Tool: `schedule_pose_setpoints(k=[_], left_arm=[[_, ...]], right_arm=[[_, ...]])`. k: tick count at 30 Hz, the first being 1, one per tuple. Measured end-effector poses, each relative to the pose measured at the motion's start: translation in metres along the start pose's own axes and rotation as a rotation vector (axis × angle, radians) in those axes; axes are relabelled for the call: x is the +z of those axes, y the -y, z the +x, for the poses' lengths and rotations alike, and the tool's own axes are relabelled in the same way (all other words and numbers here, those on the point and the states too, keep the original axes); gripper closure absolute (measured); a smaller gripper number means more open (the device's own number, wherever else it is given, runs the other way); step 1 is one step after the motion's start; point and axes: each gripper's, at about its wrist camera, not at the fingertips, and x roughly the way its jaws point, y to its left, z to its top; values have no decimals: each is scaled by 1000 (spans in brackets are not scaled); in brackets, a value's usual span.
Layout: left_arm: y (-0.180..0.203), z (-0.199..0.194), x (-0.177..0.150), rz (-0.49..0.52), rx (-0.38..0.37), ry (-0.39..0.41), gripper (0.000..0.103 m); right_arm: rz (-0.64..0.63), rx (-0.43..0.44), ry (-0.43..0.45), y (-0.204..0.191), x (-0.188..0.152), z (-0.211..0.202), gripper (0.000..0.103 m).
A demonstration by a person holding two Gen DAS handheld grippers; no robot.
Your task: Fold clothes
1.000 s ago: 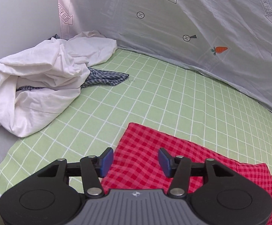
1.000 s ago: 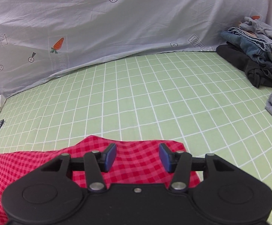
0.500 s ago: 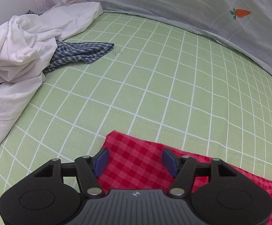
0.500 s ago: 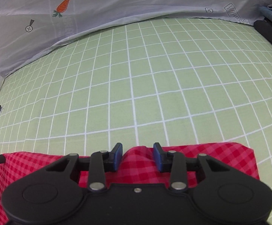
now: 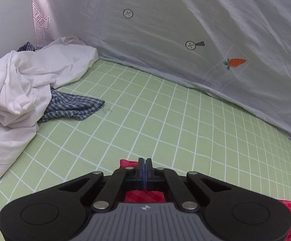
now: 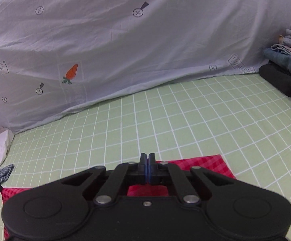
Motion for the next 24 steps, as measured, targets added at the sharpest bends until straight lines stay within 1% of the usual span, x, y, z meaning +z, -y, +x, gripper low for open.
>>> schedule_pose_setpoints(k=[2, 3, 4, 5, 6, 8, 12, 14, 15, 16, 17, 18, 20, 21, 22, 23, 24], left_arm=[[8, -18, 6, 10, -26, 56, 103], [11, -25, 6, 21, -32, 72, 103], [13, -30, 3, 37, -32, 73, 103], [15, -33, -1, 54, -29, 71, 103], [13, -32, -9, 63, -21, 48, 103], [7, -27, -29, 75, 1, -15, 103], [-10, -11, -72, 72, 60, -171, 103], [-20, -2, -92, 56, 95, -248, 103], [-25, 1, -100, 41, 115, -281, 103], [-30, 1, -103, 20, 121, -295, 102], [-35, 0, -104, -3, 121, -303, 101], [-39, -3, -103, -26, 115, -294, 101], [-42, -14, -95, -53, 111, -249, 98], [-44, -20, -91, -64, 110, -225, 96], [-42, -25, -85, -67, 105, -197, 91], [-40, -29, -78, -66, 99, -167, 87], [-37, -34, -70, -66, 93, -137, 86]], right_arm=[[-10, -5, 81, -1, 12, -18, 102], [-16, -7, 100, -1, 13, -25, 102], [-21, -9, 117, 0, 14, -32, 102], [-23, -13, 113, 2, 10, -36, 102], [-25, -17, 106, 5, 5, -39, 102], [-29, -30, 51, 11, -13, -40, 102], [-40, -59, -117, 26, -62, -32, 102], [-47, -72, -196, 32, -81, -27, 102], [-43, -76, -220, 35, -86, -25, 101], [-38, -76, -235, 37, -86, -24, 101], [-41, -75, -229, 37, -84, -24, 100], [-45, -75, -221, 37, -81, -25, 98], [-72, -74, -180, 34, -71, -31, 96], [-90, -72, -149, 32, -65, -35, 92], [-108, -71, -118, 29, -59, -39, 88], [-122, -62, -86, 27, -51, -42, 77], [-136, -53, -55, 25, -44, -45, 72]])
